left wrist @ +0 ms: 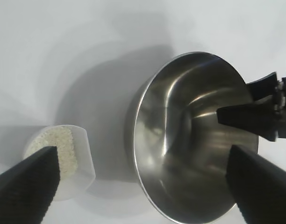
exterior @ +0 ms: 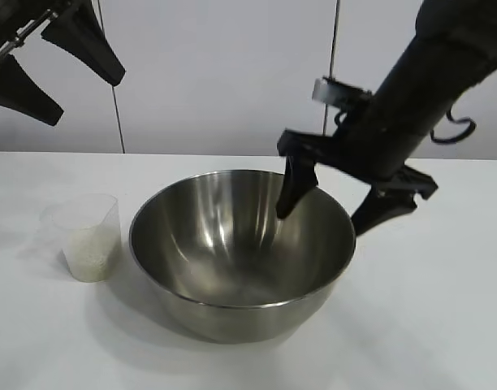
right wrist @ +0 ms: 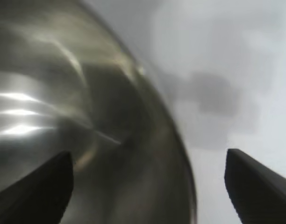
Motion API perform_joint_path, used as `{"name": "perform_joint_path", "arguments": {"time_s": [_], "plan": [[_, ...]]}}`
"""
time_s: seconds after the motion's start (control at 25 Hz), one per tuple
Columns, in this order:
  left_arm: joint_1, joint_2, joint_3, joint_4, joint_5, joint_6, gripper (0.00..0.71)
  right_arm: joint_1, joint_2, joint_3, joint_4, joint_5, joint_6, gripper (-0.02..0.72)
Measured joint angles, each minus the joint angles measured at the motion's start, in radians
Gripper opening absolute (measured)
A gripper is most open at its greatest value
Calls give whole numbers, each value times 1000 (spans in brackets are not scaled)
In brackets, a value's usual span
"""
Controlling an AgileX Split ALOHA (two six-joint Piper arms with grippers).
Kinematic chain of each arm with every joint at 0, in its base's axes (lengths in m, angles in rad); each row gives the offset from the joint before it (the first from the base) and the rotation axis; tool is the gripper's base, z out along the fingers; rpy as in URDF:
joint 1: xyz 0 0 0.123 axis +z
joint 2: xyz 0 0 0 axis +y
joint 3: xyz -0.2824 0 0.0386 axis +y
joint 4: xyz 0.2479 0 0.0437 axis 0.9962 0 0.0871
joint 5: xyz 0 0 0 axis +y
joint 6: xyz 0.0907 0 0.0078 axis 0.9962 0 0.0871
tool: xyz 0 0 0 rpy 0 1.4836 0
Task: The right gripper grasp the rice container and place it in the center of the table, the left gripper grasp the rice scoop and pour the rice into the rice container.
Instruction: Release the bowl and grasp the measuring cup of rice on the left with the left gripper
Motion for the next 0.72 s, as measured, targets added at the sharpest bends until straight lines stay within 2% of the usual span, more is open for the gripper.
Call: {"name": "perform_joint_path", "arguments": {"time_s": [0.04,0.16,0.24,0.32,0.44,0.56,0.72], "plan": [[0,0,0,0,0,0,694,-27,0,-37,-48,40,2,631],[0,0,0,0,0,0,694,-136,0,-110,-139,162,3,629],[0,0,0,0,0,0,694,-218,0,-134,-161,203,-7,620],[0,0,0,0,0,1,694,-300,-13,-138,-157,210,-13,617],[0,0,0,0,0,1,694,-371,-75,-120,-130,220,-21,613],[0,0,0,0,0,1,694,-378,-219,-28,-112,220,-28,610],[0,0,0,0,0,1,694,-378,-528,240,-98,224,-35,610]]}}
